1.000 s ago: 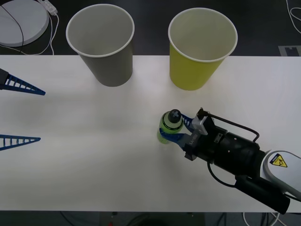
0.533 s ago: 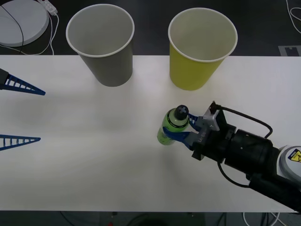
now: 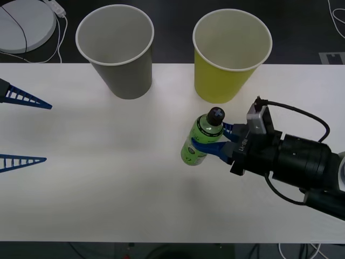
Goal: Put the can into the green bin and the plastic bottle into the gray bin
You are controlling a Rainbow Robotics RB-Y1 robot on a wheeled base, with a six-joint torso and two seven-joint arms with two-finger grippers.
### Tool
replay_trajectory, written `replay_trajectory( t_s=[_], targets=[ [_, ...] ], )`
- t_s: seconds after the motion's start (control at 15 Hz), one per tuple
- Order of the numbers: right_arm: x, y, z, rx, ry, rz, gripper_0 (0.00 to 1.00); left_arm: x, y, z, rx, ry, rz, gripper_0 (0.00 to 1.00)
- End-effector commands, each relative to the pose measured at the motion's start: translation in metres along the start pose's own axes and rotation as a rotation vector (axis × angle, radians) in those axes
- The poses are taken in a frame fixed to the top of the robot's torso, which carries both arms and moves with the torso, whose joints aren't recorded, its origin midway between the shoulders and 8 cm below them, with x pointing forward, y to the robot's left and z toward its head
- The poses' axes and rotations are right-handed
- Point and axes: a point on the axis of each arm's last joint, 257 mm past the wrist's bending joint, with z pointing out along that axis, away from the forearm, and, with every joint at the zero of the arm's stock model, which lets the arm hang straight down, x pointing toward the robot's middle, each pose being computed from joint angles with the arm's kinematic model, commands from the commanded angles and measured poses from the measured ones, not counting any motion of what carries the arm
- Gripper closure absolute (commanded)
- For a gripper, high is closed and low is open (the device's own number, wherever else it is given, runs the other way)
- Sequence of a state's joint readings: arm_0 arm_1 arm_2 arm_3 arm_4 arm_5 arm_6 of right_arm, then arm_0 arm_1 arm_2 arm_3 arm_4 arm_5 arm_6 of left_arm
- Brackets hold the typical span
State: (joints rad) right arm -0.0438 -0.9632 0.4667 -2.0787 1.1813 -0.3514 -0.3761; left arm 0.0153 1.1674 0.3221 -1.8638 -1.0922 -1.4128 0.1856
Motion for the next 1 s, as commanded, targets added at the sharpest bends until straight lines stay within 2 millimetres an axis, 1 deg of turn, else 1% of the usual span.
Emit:
replay_trajectory(
  t_s=[0.07, 0.33, 0.47, 0.8, 1.0],
  targets=[
    [-0.013, -0.001, -0.006, -0.018, 0.032, 0.019, 1.00, 0.000, 0.000, 0.000, 0.000, 0.000, 0.000, 0.00],
    [-0.026, -0.003, -0.009, -0.002, 0.071, 0.023, 1.00, 0.000, 0.000, 0.000, 0.000, 0.000, 0.000, 0.00],
    [-0.034, -0.002, -0.011, 0.004, 0.099, 0.033, 1.00, 0.000, 0.000, 0.000, 0.000, 0.000, 0.000, 0.00],
    [-0.056, 0.009, -0.017, 0.033, 0.172, 0.058, 1.00, 0.000, 0.000, 0.000, 0.000, 0.000, 0.000, 0.00],
    [-0.068, 0.008, -0.016, 0.045, 0.199, 0.035, 1.00, 0.000, 0.000, 0.000, 0.000, 0.000, 0.000, 0.00]
  ],
)
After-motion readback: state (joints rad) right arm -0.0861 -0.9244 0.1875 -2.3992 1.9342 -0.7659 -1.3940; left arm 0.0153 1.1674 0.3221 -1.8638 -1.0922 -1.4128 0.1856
